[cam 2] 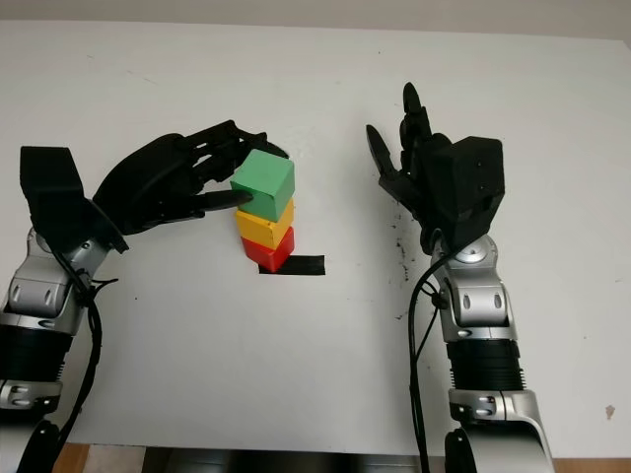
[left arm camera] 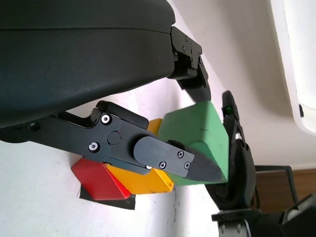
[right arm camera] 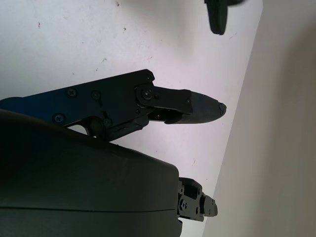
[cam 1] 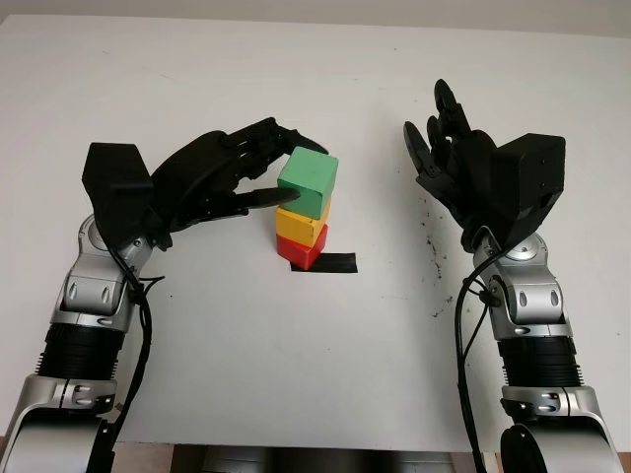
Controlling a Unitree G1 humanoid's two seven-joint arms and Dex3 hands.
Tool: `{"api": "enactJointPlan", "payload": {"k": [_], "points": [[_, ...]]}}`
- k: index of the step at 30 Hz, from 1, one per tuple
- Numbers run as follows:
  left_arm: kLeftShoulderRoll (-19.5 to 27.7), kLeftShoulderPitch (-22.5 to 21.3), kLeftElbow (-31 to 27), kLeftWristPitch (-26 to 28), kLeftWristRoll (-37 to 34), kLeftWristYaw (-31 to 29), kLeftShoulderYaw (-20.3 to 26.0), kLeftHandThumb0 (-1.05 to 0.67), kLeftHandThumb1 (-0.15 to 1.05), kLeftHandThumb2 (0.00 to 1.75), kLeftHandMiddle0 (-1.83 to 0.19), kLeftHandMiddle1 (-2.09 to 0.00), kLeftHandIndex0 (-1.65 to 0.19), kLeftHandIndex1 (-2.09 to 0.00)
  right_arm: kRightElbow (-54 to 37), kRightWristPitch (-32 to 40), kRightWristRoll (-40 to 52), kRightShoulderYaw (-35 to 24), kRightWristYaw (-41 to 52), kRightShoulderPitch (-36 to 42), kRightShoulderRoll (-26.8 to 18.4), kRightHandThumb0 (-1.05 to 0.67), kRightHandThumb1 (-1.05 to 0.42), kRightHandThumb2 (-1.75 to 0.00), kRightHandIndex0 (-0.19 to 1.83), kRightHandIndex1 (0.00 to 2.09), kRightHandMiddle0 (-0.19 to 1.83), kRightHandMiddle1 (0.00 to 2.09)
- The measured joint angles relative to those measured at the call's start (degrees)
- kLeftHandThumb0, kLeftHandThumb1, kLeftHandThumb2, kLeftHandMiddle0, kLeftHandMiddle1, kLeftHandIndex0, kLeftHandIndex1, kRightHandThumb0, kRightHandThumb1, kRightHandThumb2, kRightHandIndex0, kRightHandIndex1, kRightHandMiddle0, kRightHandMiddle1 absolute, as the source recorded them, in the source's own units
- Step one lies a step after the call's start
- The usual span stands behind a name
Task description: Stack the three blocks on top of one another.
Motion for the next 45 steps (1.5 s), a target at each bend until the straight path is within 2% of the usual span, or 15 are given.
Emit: {"api": "enactJointPlan", "payload": {"k": [8,14,16,19,20,22,24,25,27,31,37,41,45], "points": [[0.0,1.1,-2.9,2.5,-0.5,-0.2,0.0,-0.83,0.94,0.04,0.19,0.00,0.01,-0.07,0.0,0.0,0.0,0.0,-0.1,0.0,0.0,-0.55,-1.05,-0.49,-0.11,0.06,-0.10,0.05],[0.7,1.2,-2.9,1.4,-3.2,-4.0,0.3,-0.89,0.92,0.04,0.19,0.00,0.10,-0.03,0.0,-0.3,0.0,0.0,-0.1,0.0,0.0,-0.55,-1.05,-0.48,-0.12,0.05,-0.10,0.05],[1.0,1.4,-2.8,1.4,-5.2,-5.9,1.2,-1.00,0.94,0.06,0.19,0.00,0.16,-0.01,0.0,-0.6,0.0,0.0,0.0,0.0,0.0,-0.55,-1.05,-0.48,-0.11,0.05,-0.09,0.06],[1.9,2.5,-2.9,3.0,-8.9,-6.8,3.9,-1.04,0.97,0.07,0.19,0.00,0.19,0.00,0.0,-0.7,0.1,-0.1,0.0,0.0,0.0,-0.55,-1.05,-0.49,-0.11,0.06,-0.10,0.05],[2.0,3.1,-2.9,3.2,-9.9,-6.9,4.9,-1.04,1.01,0.08,0.19,0.00,0.19,0.00,0.0,-0.8,0.1,-0.1,0.0,0.0,0.0,-0.55,-1.05,-0.49,-0.11,0.05,-0.10,0.05],[1.8,4.5,-2.9,2.1,-11.4,-6.7,6.7,-0.98,1.04,0.36,0.19,0.00,0.18,-0.02,0.0,-1.4,0.4,-0.1,0.2,0.1,0.0,-0.55,-1.05,-0.50,-0.12,0.05,-0.11,0.05],[0.9,6.3,-3.2,1.2,-13.6,-5.2,9.1,-0.92,1.05,0.55,0.19,0.00,0.17,-0.04,0.0,-1.9,0.7,-0.1,0.4,0.1,0.0,-0.55,-1.05,-0.51,-0.13,0.05,-0.12,0.04],[0.2,7.2,-3.6,1.3,-14.5,-3.8,10.2,-0.91,1.05,0.58,0.19,0.00,0.16,-0.05,0.0,-2.2,0.9,-0.1,0.5,0.1,0.0,-0.55,-1.05,-0.52,-0.13,0.05,-0.13,0.04],[-1.6,8.4,-4.4,2.2,-16.6,-0.1,12.2,-0.90,1.05,0.58,0.18,-0.02,0.12,-0.06,0.0,-2.7,1.4,-0.2,0.9,0.2,0.0,-0.55,-1.05,-0.54,-0.14,0.04,-0.14,0.03],[-4.5,8.8,-4.7,2.7,-18.5,5.9,14.8,-0.88,1.05,0.62,0.19,0.00,0.18,-0.02,0.0,-2.7,2.3,-0.2,1.4,0.3,0.0,-0.55,-1.05,-0.58,-0.16,0.03,-0.16,0.03],[-5.0,8.7,-2.4,3.4,-17.5,11.0,15.3,-0.86,1.05,0.61,0.19,0.00,0.19,0.00,-0.3,-2.2,2.8,-0.6,1.3,1.1,0.0,-0.53,-1.05,-0.61,-0.15,0.04,-0.17,0.04],[-5.8,8.4,0.9,1.5,-13.3,15.3,14.7,-0.85,1.05,0.67,0.19,0.00,0.19,0.00,-1.4,-2.0,3.1,-1.0,0.8,1.7,0.1,-0.53,-1.05,-0.62,-0.17,0.04,-0.18,0.04],[-7.9,7.6,3.6,1.0,-10.7,19.0,13.1,-0.82,1.05,0.65,0.19,0.00,0.19,0.00,-2.1,-1.6,3.3,-1.1,-0.1,2.0,0.8,-0.52,-1.05,-0.66,-0.19,0.01,-0.19,0.00]]}}
